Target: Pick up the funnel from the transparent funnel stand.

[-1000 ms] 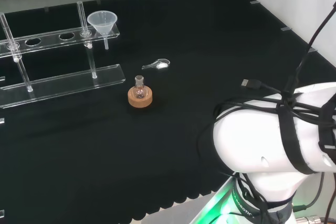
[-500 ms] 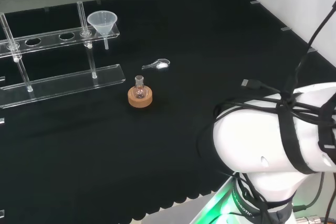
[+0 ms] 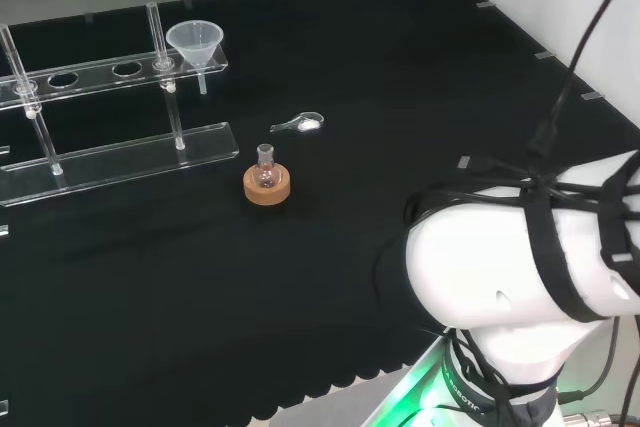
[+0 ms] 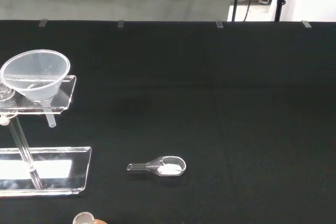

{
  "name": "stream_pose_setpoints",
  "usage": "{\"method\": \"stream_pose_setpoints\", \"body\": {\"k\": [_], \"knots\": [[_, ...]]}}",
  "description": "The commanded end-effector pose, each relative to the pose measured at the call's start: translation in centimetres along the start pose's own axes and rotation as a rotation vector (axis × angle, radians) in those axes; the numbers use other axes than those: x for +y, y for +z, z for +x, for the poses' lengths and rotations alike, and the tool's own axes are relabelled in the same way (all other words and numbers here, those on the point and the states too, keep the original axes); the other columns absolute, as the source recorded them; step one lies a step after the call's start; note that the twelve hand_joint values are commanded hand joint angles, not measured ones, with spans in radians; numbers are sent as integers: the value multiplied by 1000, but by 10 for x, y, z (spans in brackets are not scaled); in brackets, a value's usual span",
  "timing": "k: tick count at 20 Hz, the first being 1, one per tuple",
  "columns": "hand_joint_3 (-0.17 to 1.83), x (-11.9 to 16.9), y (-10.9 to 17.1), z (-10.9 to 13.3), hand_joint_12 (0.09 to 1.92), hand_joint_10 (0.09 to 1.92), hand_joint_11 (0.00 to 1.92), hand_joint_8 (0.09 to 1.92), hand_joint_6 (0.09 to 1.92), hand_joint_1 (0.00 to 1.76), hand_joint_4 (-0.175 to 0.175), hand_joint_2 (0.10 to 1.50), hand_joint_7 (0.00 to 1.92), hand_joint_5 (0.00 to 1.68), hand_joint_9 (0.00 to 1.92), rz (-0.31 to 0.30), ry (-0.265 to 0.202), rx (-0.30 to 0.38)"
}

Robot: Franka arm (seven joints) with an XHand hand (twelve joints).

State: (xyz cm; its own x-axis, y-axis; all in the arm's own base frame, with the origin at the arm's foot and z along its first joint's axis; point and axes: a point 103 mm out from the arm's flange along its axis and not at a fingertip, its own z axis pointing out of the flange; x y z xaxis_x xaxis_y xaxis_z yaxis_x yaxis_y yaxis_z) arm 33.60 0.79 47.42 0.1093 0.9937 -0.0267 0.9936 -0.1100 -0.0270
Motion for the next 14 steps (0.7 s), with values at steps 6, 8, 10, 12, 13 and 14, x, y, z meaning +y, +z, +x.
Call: {"method": "stream_pose_setpoints", "body": {"k": [6, 8, 10, 12, 13, 14], "knots": [[376, 84, 37, 41, 1411, 639, 14, 417, 87, 1, 23, 1128, 38, 201, 153, 58, -85, -52], [351, 102, 45, 52, 1416, 649, 14, 443, 87, 25, 20, 1120, 43, 210, 163, 79, -117, -59], [331, 117, 54, 61, 1419, 657, 15, 459, 87, 70, 16, 1101, 49, 220, 173, 95, -145, -58], [313, 129, 64, 69, 1421, 666, 18, 474, 87, 131, 12, 1073, 59, 228, 187, 112, -167, -61], [304, 134, 69, 73, 1422, 671, 21, 482, 87, 162, 11, 1058, 65, 232, 195, 120, -178, -63], [297, 138, 74, 76, 1423, 674, 24, 488, 87, 186, 10, 1046, 68, 235, 201, 132, -183, -61]]}}
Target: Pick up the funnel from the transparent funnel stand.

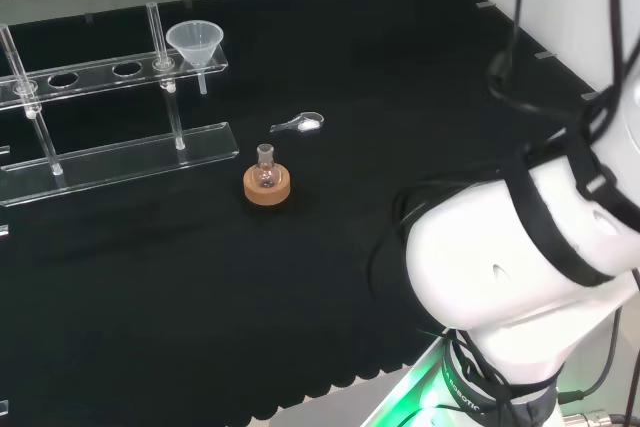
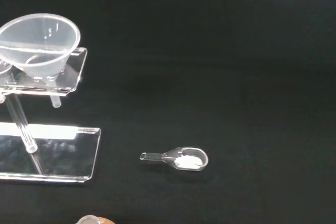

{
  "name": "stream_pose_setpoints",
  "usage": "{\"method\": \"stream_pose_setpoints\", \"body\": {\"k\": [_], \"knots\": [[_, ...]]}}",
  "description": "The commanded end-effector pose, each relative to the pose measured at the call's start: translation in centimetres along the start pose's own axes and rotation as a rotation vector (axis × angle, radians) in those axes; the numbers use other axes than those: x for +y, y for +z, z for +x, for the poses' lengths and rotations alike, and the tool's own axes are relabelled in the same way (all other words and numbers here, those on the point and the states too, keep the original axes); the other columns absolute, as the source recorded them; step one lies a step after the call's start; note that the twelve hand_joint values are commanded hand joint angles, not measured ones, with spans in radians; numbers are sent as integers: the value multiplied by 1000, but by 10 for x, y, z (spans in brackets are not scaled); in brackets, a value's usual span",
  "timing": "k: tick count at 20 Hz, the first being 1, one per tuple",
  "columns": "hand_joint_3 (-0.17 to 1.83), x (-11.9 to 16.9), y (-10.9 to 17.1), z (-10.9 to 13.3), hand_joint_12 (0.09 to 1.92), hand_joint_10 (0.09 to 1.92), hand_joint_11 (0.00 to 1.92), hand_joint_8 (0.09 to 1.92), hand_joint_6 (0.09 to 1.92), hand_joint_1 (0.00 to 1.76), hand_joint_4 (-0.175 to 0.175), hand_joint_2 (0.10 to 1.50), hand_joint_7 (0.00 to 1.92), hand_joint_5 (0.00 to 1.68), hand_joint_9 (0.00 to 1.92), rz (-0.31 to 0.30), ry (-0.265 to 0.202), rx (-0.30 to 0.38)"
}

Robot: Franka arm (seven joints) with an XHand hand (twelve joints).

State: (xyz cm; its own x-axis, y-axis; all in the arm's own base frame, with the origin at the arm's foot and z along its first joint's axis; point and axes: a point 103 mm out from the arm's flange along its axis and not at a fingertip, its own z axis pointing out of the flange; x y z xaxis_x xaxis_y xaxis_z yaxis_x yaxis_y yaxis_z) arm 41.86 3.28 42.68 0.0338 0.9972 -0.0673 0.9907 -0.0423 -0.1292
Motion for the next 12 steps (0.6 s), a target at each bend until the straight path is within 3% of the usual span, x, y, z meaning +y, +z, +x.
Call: {"method": "stream_pose_setpoints", "body": {"k": [1, 8, 12], "knots": [[293, 66, 25, 41, 1425, 678, 27, 494, 87, 201, 10, 1038, 71, 236, 206, 45, -112, -17], [276, 76, 41, 60, 1429, 692, 46, 540, 87, 269, 5, 1005, 87, 235, 222, 86, -133, -16], [234, 78, 47, 72, 1461, 717, 81, 577, 87, 379, 9, 904, 66, 225, 220, 110, -144, -1]]}}
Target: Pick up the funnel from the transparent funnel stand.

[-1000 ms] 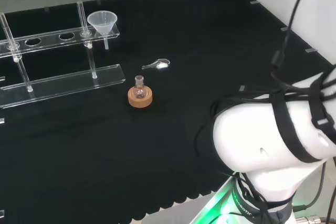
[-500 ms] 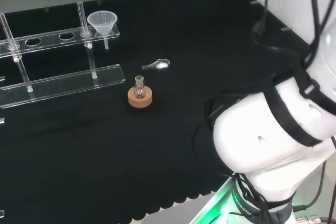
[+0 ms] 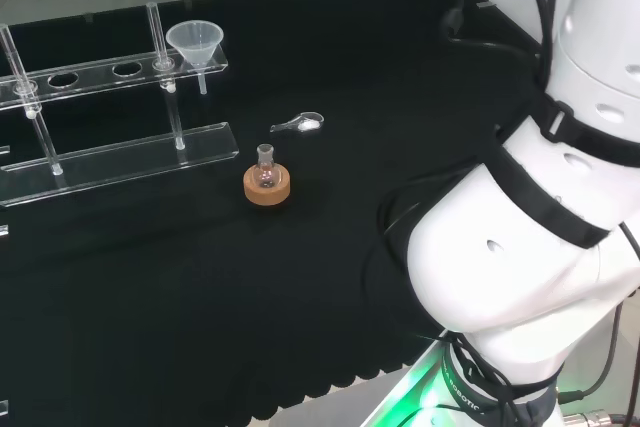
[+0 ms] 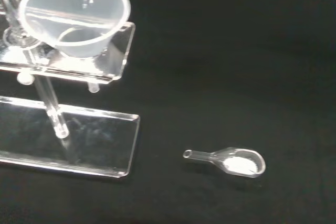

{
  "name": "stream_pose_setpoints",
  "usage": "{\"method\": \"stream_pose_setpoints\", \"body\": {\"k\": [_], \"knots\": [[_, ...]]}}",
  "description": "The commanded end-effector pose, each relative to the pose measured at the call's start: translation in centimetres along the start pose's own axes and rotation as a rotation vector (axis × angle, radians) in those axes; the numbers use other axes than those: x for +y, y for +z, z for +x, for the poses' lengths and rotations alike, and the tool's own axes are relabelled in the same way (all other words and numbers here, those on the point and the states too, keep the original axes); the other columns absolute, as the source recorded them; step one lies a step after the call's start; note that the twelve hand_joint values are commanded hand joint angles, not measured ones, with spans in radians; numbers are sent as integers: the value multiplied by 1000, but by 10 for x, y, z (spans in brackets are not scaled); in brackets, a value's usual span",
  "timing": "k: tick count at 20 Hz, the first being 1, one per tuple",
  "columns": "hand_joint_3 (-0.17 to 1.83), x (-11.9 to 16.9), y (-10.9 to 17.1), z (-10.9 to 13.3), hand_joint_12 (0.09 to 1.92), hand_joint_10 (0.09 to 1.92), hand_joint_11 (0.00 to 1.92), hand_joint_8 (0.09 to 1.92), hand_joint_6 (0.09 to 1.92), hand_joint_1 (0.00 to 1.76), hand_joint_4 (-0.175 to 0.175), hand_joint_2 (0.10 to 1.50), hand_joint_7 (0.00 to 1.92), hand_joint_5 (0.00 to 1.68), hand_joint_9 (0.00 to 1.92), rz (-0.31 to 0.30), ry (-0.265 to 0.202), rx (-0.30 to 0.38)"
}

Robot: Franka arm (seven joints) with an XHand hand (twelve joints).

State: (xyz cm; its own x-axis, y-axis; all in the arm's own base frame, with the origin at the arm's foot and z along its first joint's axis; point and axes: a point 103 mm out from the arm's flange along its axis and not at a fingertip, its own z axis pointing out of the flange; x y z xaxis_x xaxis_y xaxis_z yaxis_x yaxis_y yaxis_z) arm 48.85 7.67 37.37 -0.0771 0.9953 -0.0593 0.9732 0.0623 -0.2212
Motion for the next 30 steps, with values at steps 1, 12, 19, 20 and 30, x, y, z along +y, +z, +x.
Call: {"method": "stream_pose_setpoints", "body": {"k": [1, 12, 19, 20, 30], "knots": [[225, 9, 7, 26, 1472, 724, 96, 586, 87, 407, 10, 880, 61, 221, 219, 33, -38, 7], [205, 37, 30, 67, 1512, 770, 164, 545, 87, 483, 18, 794, 1, 173, 155, 139, -55, -79], [200, 53, 43, 72, 1529, 826, 167, 313, 87, 510, 17, 761, 0, 112, 33, 222, -43, -144], [199, 54, 44, 73, 1532, 834, 169, 284, 87, 516, 16, 756, 0, 100, 23, 229, -44, -151], [200, 68, 56, 71, 1539, 857, 187, 182, 87, 551, 20, 739, 0, 42, 0, 266, -37, -168]]}}
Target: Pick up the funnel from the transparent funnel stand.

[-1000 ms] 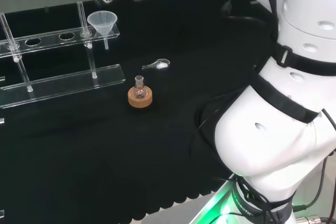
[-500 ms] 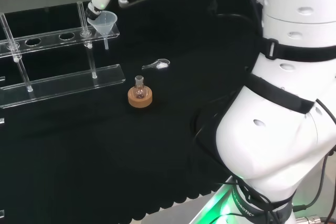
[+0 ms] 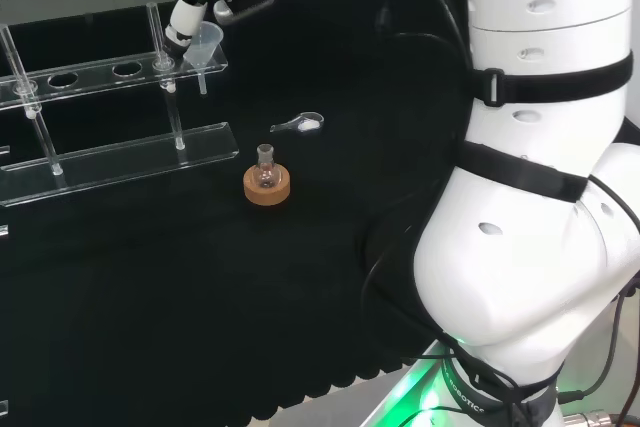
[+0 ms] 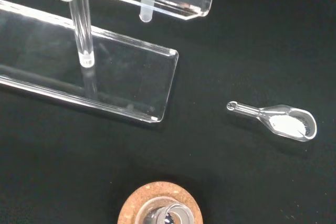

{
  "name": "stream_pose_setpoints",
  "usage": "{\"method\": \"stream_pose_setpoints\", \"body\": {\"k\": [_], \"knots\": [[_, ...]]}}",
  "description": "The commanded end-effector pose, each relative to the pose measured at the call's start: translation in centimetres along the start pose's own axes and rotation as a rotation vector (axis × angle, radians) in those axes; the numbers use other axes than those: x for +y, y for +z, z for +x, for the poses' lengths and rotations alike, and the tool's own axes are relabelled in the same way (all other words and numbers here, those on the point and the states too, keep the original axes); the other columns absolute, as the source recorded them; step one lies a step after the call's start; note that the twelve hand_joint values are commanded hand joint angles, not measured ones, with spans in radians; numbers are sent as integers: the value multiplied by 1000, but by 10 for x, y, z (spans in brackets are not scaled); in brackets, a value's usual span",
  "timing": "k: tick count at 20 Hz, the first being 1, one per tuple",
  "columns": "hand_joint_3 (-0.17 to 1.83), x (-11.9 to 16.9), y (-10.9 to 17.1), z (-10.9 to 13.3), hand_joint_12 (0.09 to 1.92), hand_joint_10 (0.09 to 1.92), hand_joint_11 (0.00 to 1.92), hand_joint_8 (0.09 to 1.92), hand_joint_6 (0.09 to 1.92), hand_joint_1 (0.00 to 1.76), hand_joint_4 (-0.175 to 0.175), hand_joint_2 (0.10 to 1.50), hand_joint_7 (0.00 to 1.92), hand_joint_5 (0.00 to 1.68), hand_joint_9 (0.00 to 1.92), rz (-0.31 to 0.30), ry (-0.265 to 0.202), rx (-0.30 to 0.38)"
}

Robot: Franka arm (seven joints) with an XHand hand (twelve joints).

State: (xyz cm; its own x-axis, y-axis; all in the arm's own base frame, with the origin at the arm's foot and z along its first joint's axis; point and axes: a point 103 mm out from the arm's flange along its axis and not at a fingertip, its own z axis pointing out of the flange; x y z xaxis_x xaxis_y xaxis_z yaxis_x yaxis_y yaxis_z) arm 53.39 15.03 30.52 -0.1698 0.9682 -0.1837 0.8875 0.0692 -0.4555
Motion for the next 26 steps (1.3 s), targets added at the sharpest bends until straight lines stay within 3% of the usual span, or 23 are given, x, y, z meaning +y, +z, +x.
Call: {"method": "stream_pose_setpoints", "body": {"k": [1, 13, 26], "knots": [[200, 7, 5, -2, 1539, 856, 190, 180, 87, 557, 20, 738, 0, 41, 0, 22, 9, -16], [211, 25, 11, -2, 1511, 877, 272, 183, 87, 594, 19, 736, 0, 40, 18, 14, -20, 3], [240, 38, 19, 2, 1457, 855, 381, 379, 87, 597, 12, 726, 0, 50, 145, 53, -27, -6]]}}
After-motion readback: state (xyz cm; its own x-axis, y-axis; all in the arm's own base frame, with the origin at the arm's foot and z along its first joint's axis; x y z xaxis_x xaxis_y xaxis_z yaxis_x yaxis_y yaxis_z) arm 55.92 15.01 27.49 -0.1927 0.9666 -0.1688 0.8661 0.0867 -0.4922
